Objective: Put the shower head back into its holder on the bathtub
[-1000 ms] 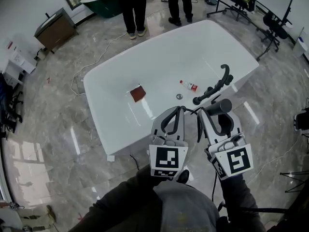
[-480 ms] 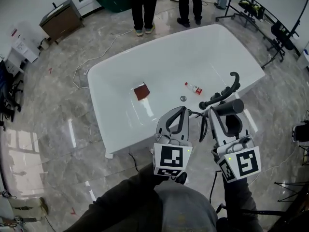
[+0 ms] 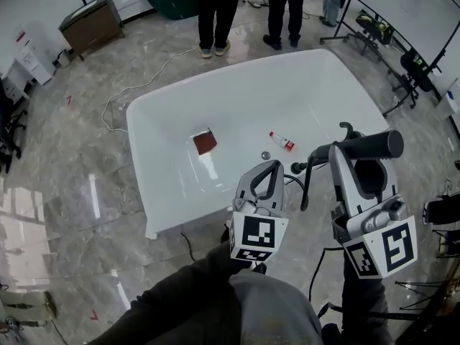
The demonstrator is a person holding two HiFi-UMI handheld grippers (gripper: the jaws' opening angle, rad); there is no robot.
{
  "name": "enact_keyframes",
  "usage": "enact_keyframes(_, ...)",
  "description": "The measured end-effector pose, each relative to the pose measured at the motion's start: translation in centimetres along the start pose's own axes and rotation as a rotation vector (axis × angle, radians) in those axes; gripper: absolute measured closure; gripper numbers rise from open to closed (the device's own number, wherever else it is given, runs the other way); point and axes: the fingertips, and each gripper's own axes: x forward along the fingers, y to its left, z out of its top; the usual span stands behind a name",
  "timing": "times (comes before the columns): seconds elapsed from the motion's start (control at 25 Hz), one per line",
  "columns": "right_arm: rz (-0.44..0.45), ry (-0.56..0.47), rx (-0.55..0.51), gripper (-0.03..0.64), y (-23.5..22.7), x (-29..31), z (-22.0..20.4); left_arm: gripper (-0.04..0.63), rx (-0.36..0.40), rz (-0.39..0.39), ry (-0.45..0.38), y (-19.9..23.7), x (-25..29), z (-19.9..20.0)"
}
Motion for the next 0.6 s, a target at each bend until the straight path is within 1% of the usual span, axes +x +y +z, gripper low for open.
enact_keyframes(0.24,0.021,-0.033,-0.034,0.476,0.2,0.7,2.6,0.592,-0.009,-0.002,-0.011,0.3,0.6,0.4)
enact_keyframes(0.6,0.047,-0.064,-0.021,0.476,0.7,0.8,4.0,0.592,-0.020,0.007,-0.010,0.4,0.6,0.0)
